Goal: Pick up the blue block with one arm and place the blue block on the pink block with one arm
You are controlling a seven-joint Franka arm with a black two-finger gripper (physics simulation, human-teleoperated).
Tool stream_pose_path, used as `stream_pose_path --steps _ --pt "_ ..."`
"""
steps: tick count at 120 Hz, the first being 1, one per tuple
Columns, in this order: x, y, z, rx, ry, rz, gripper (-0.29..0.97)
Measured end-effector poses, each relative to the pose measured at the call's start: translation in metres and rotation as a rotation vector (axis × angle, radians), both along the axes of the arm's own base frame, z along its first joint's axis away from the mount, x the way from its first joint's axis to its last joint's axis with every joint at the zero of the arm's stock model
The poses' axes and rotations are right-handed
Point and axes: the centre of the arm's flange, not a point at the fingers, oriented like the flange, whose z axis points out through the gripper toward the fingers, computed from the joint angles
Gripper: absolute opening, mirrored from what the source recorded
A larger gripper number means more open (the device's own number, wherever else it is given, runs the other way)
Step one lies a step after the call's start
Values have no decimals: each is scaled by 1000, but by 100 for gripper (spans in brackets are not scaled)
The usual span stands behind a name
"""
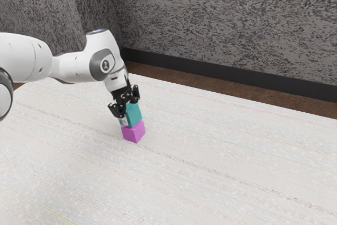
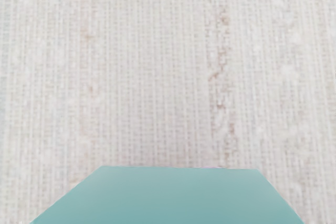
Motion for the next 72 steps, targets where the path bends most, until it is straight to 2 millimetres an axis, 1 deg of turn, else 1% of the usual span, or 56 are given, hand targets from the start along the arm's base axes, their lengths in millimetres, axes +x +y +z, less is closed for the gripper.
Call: stream_pose_path --steps 3,11,32,44,52,57,60,67,72 --pt "0 1 -1 0 4 6 42" --pt "-1 3 -3 0 12 19 44" --pt "-2 5 -3 -1 23 46 57" --pt "-3 7 4 0 18 61 61" --pt "-5 20 11 7 13 82 63" --pt "-6 28 24 16 -2 96 64" --pt "-8 32 36 20 -15 103 64" --pt "-16 42 85 41 -66 117 65" --pt "-26 44 128 59 -105 119 66"
